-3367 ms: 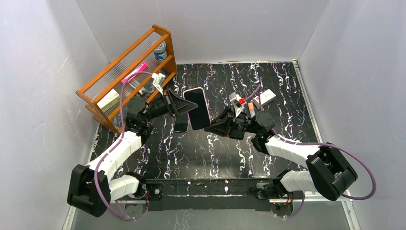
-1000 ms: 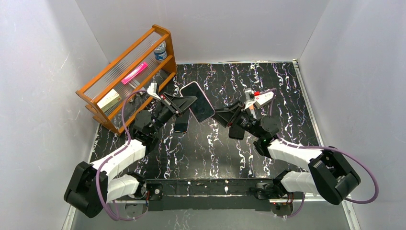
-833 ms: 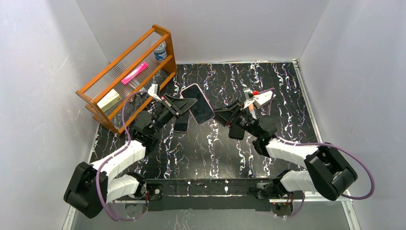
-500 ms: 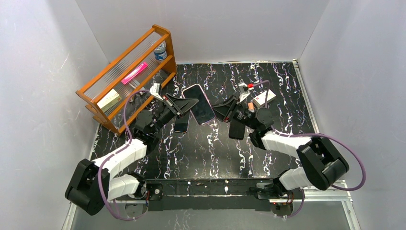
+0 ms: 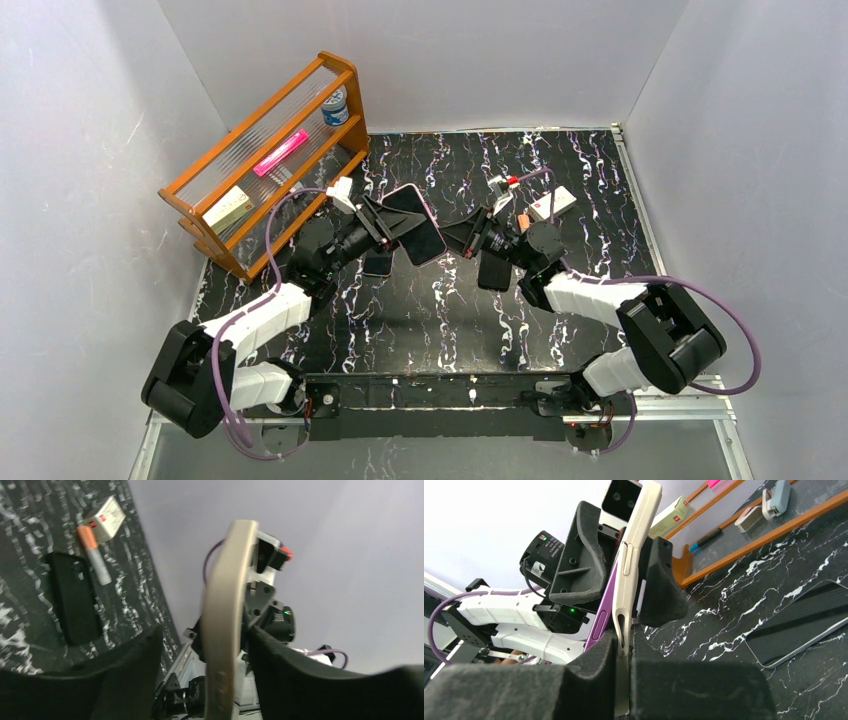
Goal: Take the phone out of the phone case
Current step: Remove the phone case from the phone.
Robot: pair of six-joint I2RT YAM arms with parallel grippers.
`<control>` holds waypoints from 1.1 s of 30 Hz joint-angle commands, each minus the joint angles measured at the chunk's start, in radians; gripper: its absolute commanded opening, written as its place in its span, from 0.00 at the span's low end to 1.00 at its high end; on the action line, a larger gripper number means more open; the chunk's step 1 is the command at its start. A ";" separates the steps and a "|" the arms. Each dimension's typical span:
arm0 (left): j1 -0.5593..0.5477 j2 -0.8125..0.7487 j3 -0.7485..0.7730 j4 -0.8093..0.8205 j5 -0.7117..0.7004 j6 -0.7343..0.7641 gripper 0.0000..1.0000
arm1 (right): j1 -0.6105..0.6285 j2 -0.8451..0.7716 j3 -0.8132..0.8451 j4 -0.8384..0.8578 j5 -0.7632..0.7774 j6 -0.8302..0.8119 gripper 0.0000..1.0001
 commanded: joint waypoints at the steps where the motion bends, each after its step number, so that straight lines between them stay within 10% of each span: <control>1: 0.007 -0.013 0.069 -0.245 0.000 0.138 0.67 | 0.007 -0.081 -0.001 0.027 0.073 -0.033 0.01; 12: -0.007 -0.111 0.284 -0.868 -0.271 0.546 0.82 | 0.010 -0.100 -0.041 -0.179 0.244 -0.045 0.01; 27: -0.546 0.095 0.636 -1.227 -0.924 1.015 0.79 | 0.036 -0.099 -0.017 -0.373 0.406 -0.023 0.01; 33: -0.626 0.195 0.713 -1.280 -1.040 1.107 0.63 | 0.040 -0.096 -0.016 -0.378 0.400 -0.009 0.01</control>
